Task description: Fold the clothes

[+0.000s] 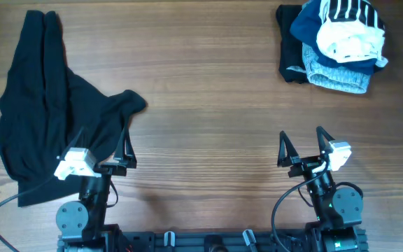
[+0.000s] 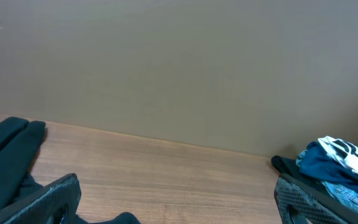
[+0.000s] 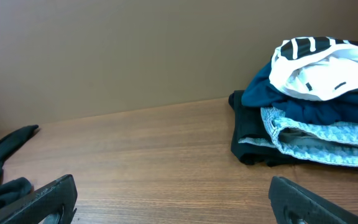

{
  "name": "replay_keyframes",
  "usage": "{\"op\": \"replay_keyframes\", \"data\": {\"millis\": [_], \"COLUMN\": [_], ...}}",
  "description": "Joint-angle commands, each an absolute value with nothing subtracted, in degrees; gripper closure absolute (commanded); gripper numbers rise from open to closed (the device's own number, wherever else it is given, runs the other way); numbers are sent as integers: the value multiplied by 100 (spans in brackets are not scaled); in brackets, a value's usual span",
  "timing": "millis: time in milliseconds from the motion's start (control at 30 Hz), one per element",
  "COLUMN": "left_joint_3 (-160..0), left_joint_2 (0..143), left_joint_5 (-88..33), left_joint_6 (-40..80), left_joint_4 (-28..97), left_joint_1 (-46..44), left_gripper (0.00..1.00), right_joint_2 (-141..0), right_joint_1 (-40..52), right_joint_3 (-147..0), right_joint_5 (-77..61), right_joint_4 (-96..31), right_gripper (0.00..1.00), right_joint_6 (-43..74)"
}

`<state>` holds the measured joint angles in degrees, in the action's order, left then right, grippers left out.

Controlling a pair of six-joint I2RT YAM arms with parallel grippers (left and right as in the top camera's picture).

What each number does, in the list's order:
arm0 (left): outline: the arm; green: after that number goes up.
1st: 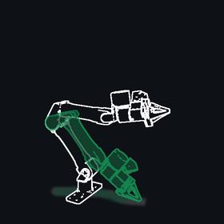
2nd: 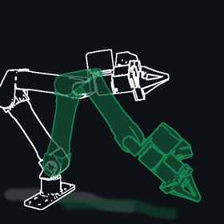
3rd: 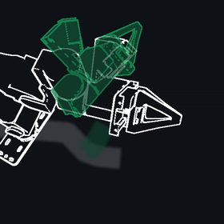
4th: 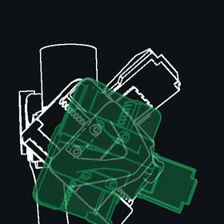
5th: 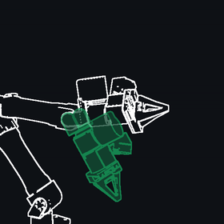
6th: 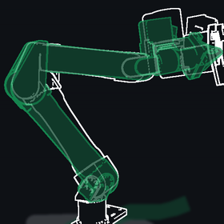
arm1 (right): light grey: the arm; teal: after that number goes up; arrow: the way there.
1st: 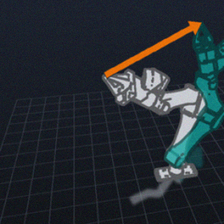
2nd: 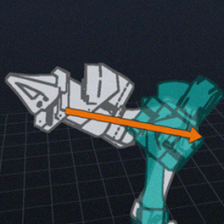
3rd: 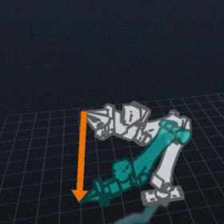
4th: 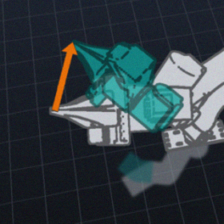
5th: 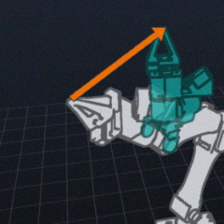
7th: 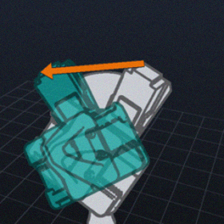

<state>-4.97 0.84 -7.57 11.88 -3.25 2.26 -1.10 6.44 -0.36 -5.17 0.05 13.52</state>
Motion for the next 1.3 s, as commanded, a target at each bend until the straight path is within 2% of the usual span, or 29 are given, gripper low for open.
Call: {"op": "replay_keyframes", "data": {"millis": [0, 200, 367, 1267], "left_joint_3": [-242, -32, -32, -32], "left_joint_2": [16, 16, 16, 32], "left_joint_5": [-565, -567, -567, -567], "left_joint_6": [1114, 1114, 1116, 1114], "left_joint_4": [-548, -598, 427, 395], "left_joint_1": [209, 209, 209, 209], "left_gripper": [0, 0, 0, 0], "right_joint_2": [-64, -64, -64, -64], "right_joint_1": [620, 620, 620, 620], "right_joint_3": [-30, -30, -30, -30], "right_joint_5": [-622, -622, -622, -604], "right_joint_4": [38, 38, 38, 36], "right_gripper": [0, 0, 0, 0], "right_joint_6": [1258, 1260, 1258, 1260]}}
